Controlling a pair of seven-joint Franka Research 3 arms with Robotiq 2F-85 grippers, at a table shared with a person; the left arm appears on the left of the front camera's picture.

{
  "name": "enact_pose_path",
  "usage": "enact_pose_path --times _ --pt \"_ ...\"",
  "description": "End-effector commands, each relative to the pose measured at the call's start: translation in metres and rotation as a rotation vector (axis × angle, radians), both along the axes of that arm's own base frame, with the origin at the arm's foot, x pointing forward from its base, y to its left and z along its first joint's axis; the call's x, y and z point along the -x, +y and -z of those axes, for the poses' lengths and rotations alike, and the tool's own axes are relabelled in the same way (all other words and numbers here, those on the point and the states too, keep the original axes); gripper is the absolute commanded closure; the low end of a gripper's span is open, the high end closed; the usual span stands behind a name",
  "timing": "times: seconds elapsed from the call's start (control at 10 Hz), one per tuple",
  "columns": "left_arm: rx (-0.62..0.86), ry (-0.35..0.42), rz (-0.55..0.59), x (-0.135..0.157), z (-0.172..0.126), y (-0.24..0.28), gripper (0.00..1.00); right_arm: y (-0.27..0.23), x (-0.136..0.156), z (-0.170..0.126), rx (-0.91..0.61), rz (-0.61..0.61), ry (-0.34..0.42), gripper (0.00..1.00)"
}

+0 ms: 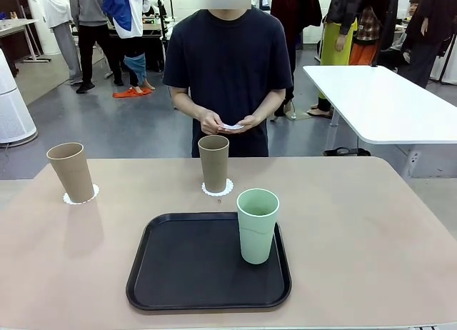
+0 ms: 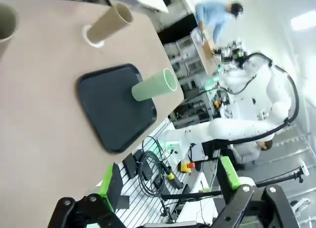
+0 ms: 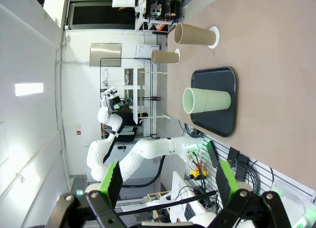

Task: Place coasters on the table and set cups on them.
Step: Take one Reusable plastic cup from the Flat Tray and place it on a coaster set by the human.

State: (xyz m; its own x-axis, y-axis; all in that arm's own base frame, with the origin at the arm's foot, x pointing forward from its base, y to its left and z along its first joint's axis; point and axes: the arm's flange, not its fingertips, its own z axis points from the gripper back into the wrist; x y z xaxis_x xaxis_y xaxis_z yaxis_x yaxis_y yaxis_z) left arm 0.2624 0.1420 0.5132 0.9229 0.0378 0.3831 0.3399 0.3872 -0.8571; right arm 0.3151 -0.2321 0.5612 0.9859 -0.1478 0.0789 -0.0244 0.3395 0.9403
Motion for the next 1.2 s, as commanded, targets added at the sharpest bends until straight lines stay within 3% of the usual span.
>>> enact_pose_path --times 0.0,0.2,0.4,0.7,1.1 --pt "-0.024 0.007 -0.019 0.026 0.009 0.033 0.0 0.001 0.0 0.0 -0.002 -0.002 -0.015 0.0" --pt "-0.032 0.029 -0.037 0.037 0.009 0.054 0.0 0.001 0.0 0.0 -0.002 -0.002 -0.015 0.0" --pt "-0.069 0.053 -0.041 0.02 -0.008 0.064 0.0 0.001 0.0 0.0 -0.002 -0.002 -0.015 0.0" --pt "-0.064 0.068 -0.033 0.003 -0.009 0.069 0.0 0.001 0.0 0.0 -0.002 -0.002 -0.015 0.0" --pt "-0.073 0.07 -0.057 0.012 -0.005 0.067 0.0 0.001 0.0 0.0 -0.002 -0.002 -0.015 0.0"
